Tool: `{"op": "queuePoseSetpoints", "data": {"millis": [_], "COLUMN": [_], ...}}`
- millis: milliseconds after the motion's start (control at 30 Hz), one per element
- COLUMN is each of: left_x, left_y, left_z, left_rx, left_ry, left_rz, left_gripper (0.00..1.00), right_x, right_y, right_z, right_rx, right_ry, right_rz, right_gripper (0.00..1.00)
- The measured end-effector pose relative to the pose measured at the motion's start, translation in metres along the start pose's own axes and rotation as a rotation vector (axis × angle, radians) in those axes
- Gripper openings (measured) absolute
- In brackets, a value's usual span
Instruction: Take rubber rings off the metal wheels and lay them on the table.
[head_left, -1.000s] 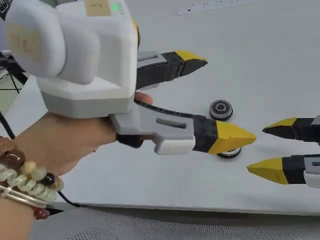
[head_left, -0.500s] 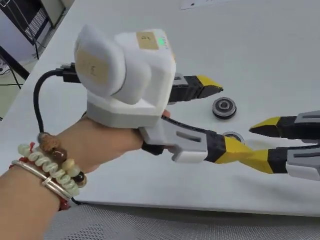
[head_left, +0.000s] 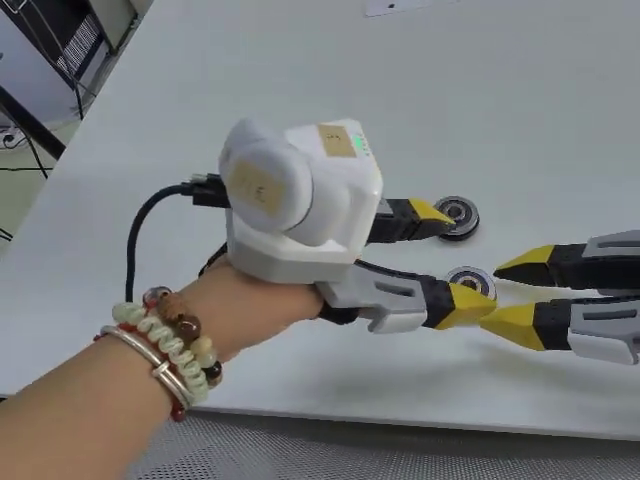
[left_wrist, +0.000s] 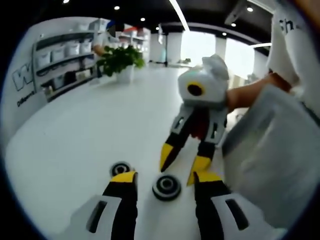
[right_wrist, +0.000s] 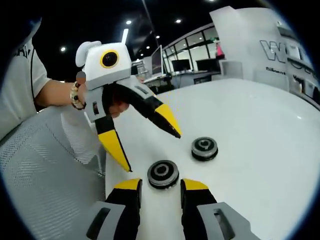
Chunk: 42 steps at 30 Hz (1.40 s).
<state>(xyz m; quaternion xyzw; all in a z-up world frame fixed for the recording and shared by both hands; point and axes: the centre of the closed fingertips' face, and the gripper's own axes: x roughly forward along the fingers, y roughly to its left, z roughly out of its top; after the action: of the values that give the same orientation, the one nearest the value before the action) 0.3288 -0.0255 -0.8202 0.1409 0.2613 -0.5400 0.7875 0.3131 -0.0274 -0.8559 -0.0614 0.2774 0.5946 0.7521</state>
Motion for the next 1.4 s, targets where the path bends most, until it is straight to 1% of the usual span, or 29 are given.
{"op": "queuePoseSetpoints", "data": {"millis": [67, 167, 267, 367, 467, 500, 567, 633, 700, 733, 833, 933, 1000, 1067, 1200, 1400], "left_x": [0.004, 0.007, 0.010, 0.013, 0.016, 0.017, 0.018, 0.019, 0.018, 0.018, 0.018, 0.017, 0.017, 0.017, 0.017, 0.016], "left_y": [0.001, 0.002, 0.001, 0.001, -0.001, -0.002, -0.004, -0.004, -0.005, -0.005, -0.005, -0.005, -0.005, -0.006, -0.005, -0.005], "left_z": [-0.004, -0.009, -0.010, -0.012, -0.018, -0.020, -0.022, -0.023, -0.022, -0.022, -0.022, -0.022, -0.022, -0.023, -0.023, -0.023], "left_rx": [0.000, 0.017, 0.017, 0.023, 0.034, 0.050, 0.066, 0.083, 0.073, 0.065, 0.063, 0.080, 0.100, 0.098, 0.093, 0.092], "left_ry": [0.007, 0.020, 0.014, 0.008, 0.023, 0.032, 0.037, 0.037, 0.030, 0.022, -0.001, -0.016, -0.023, -0.031, -0.041, -0.047], "left_rz": [0.007, 0.007, 0.006, 0.002, 0.001, -0.005, -0.009, -0.003, -0.003, -0.004, -0.006, -0.006, -0.008, -0.009, -0.011, -0.010], "left_gripper": [0.43, 0.39, 0.34, 0.26, 0.21, 0.20, 0.16, 0.15, 0.15, 0.15, 0.15, 0.15, 0.15, 0.15, 0.15, 0.15], "right_x": [0.001, 0.002, 0.002, 0.003, 0.004, 0.004, 0.004, 0.004, 0.004, 0.004, 0.004, 0.004, 0.003, 0.003, 0.003, 0.003], "right_y": [-0.001, -0.002, -0.002, -0.003, -0.002, -0.002, -0.002, -0.002, -0.002, -0.002, -0.002, -0.001, -0.001, -0.001, -0.001, -0.002], "right_z": [0.000, -0.001, -0.002, -0.002, -0.003, -0.003, -0.003, -0.004, -0.005, -0.005, -0.005, -0.005, -0.005, -0.005, -0.005, -0.006], "right_rx": [-0.005, -0.011, -0.024, -0.032, -0.037, -0.041, -0.049, -0.054, -0.077, -0.084, -0.106, -0.128, -0.167, -0.188, -0.196, -0.210], "right_ry": [0.002, 0.005, 0.010, 0.007, 0.009, 0.010, 0.011, 0.012, 0.021, 0.017, 0.018, 0.025, 0.036, 0.043, 0.044, 0.051], "right_rz": [0.001, 0.000, -0.001, 0.000, 0.002, 0.003, 0.002, 0.001, -0.002, -0.004, -0.008, -0.016, -0.025, -0.031, -0.035, -0.040], "right_gripper": [0.27, 0.26, 0.24, 0.21, 0.21, 0.21, 0.21, 0.20, 0.18, 0.18, 0.17, 0.17, 0.16, 0.15, 0.14, 0.14]}}
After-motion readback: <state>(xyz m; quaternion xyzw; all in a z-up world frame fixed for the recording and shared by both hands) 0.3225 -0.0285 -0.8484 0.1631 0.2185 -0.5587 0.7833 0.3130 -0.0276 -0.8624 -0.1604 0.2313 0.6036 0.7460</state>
